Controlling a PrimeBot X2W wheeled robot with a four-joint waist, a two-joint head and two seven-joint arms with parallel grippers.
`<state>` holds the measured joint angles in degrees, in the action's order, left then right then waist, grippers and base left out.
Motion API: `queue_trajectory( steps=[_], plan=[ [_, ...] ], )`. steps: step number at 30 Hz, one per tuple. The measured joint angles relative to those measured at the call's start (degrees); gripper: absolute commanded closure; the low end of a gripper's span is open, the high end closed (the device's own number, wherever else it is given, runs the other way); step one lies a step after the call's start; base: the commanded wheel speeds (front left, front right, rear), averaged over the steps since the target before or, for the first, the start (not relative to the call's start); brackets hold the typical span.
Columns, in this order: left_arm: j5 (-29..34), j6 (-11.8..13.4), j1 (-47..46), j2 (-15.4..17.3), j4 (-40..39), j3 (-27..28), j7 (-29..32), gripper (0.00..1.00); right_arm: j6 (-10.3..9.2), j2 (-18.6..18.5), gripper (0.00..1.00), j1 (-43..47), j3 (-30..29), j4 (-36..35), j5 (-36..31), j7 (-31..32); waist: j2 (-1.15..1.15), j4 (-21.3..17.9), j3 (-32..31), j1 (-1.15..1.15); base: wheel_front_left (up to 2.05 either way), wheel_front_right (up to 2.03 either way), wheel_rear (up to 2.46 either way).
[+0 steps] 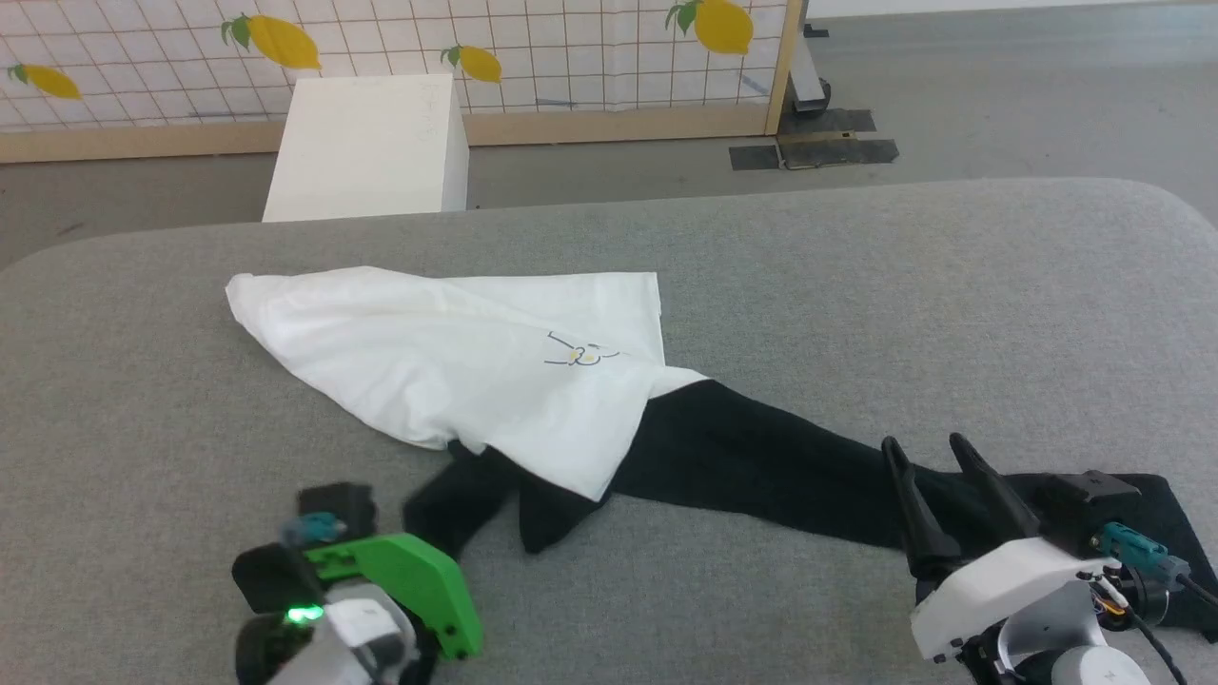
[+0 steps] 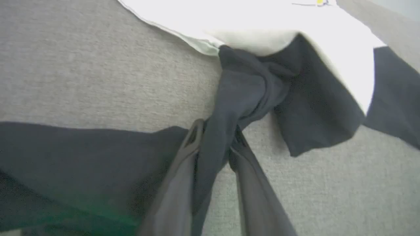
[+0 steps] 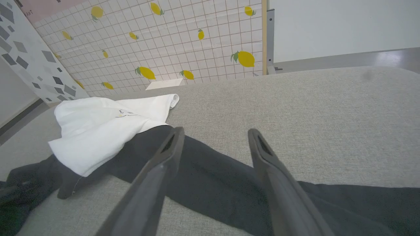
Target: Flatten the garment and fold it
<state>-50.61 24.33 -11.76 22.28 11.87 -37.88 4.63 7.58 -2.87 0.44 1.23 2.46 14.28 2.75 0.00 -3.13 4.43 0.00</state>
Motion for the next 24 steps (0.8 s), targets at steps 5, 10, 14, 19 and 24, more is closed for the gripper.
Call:
queue_trajectory(
  steps=[5,10,14,19,24],
  plan=[
    [-2.8,2.5,1.4,1.7,-2.6,8.1,-6.5,1.00,0.00,0.0,0.00,0.4,-0.7,0.2,0.0,-0.1,0.00,0.3,0.4,0.00,0.00,0.00,0.00],
    [-5.9,5.3,7.0,5.0,-4.8,16.6,-11.1,1.00,0.00,0.0,0.00,0.5,-1.5,0.3,0.0,-0.1,0.00,1.4,0.6,0.00,0.00,0.00,0.00],
    [-7.0,9.4,11.7,6.8,-6.3,21.6,-13.6,1.00,0.00,0.0,0.00,0.5,-2.3,0.5,0.0,0.0,0.00,2.4,0.8,0.00,0.00,0.00,0.00],
    [-7.2,9.9,13.8,7.2,-9.0,23.3,-15.2,0.00,0.00,0.0,0.00,0.5,-2.9,0.7,-0.3,0.9,0.00,3.7,1.2,0.00,0.00,0.00,0.00],
    [-5.4,7.4,13.4,4.9,-10.1,23.1,-18.2,0.00,0.00,0.0,0.00,0.4,-2.7,0.8,-2.2,2.1,0.00,5.6,1.6,0.00,0.00,0.00,0.00]
  ],
)
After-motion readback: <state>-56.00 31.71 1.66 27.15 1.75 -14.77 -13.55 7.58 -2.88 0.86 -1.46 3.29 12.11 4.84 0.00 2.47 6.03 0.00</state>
